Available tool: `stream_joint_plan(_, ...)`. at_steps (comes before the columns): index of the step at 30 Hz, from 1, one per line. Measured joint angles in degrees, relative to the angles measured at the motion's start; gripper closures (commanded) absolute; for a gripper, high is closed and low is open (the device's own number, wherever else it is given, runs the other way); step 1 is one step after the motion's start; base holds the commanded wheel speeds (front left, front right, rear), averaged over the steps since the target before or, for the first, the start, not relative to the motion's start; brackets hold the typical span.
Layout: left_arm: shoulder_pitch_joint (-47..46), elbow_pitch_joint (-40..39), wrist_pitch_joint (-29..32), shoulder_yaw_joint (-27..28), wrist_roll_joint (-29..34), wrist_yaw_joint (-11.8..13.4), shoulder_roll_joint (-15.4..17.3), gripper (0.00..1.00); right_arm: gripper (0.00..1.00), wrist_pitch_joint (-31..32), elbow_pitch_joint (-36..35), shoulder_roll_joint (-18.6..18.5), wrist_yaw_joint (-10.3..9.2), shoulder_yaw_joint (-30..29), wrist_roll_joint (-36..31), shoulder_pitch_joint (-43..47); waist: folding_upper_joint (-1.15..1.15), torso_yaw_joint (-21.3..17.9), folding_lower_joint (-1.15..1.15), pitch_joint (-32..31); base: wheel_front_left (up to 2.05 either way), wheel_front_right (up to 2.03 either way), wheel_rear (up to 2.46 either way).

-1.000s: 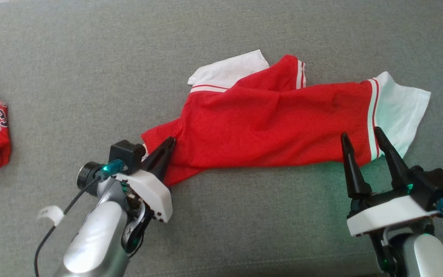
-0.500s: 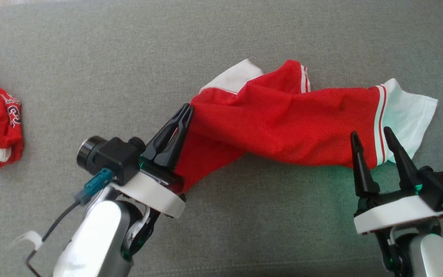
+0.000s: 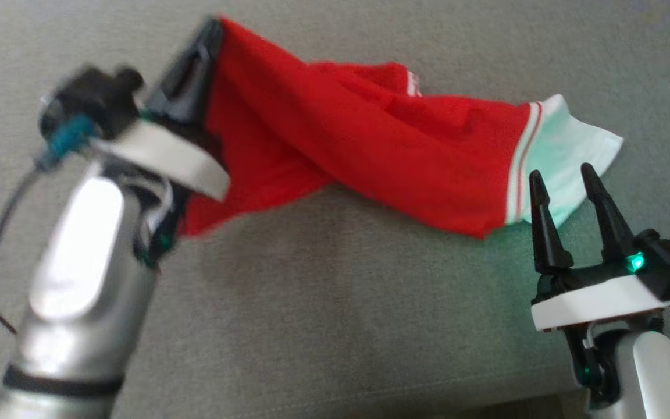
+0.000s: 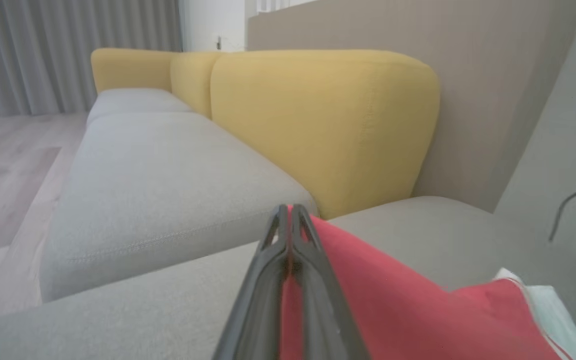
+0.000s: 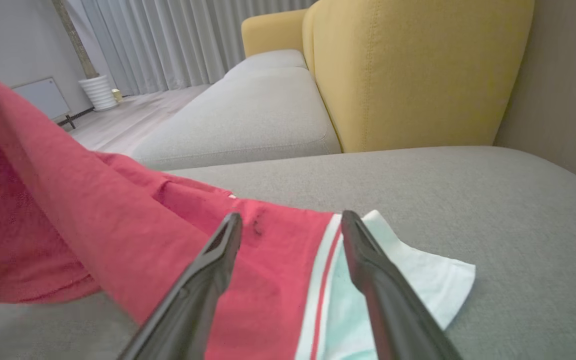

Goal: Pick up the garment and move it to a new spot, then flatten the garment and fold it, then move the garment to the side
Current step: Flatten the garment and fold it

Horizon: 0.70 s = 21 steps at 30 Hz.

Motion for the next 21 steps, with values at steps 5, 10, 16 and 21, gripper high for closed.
stream_joint_plan(5,-9.9,14.1,-0.9,1.4,-1.0,-1.0,0.1,1.00,0.00,-1.0,1.3,0.1,0.00,1.0,0.5,-1.5,0.00,-2.8,0.00,2.5,0.00,0.00,0.00)
stream_joint_plan(10,-16.9,27.4,-3.3,1.8,-1.6,-1.7,0.0,0.98,0.00,-2.1,2.5,0.2,0.00,2.1,1.4,-3.3,0.00,-5.4,0.01,4.9,0.00,0.00,0.00)
stream_joint_plan(16,-19.0,36.2,-7.3,1.5,-1.9,-1.8,-1.3,0.00,0.00,-3.1,3.4,0.2,0.00,1.9,1.4,-3.6,0.00,-6.1,0.01,5.8,0.00,0.00,0.00)
stream_joint_plan(21,-16.4,35.0,-8.8,1.5,-0.7,0.8,-1.8,0.00,0.00,-3.3,3.5,0.2,0.00,1.3,0.9,-3.6,0.00,-4.5,0.00,4.5,0.00,0.00,0.00)
